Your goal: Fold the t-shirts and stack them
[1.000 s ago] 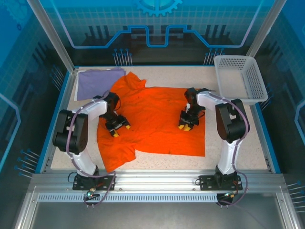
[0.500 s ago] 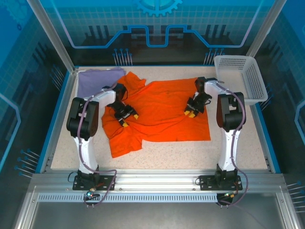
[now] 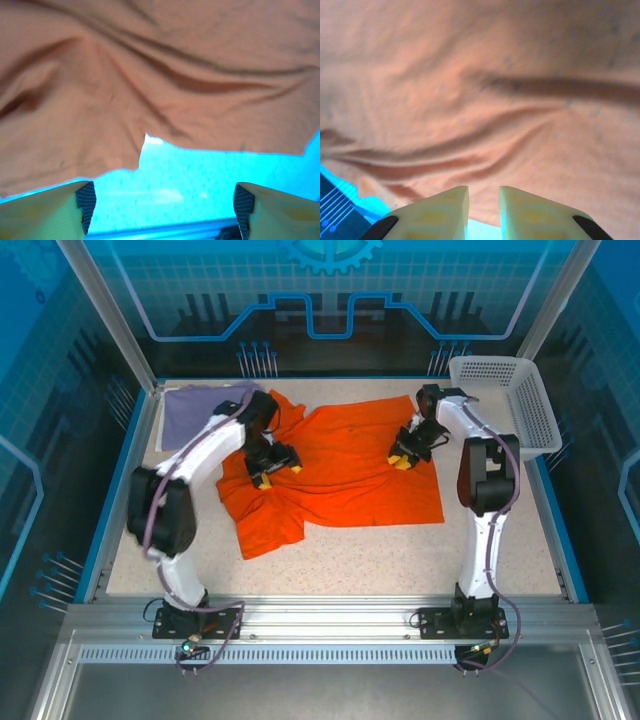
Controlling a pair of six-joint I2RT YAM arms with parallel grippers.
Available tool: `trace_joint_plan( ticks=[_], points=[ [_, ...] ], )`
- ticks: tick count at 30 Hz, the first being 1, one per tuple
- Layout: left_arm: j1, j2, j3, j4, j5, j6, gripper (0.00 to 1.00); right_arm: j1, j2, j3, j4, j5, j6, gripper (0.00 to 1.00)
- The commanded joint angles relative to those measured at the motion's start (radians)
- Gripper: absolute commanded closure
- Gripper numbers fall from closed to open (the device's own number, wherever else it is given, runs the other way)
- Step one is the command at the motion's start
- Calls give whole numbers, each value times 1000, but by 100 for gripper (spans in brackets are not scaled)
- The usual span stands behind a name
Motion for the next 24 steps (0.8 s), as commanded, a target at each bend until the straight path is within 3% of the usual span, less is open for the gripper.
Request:
trace_joint_plan(
  ticks=[1,5,11,24],
  points=[
    [8,-183,-222,-114,-67,-80,25,8,-143,-90,6,-35,12,74],
    [37,-315,-483,-8,-52,-171,29,1,-253,-233,55,-26,45,73],
    [58,-323,-726,239,0,-279,38,-11,-346,-356,71,-20,42,73],
    [72,-134,-777,354,-55,-189,46,-89,-463,-461,52,-9,20,73]
  ],
)
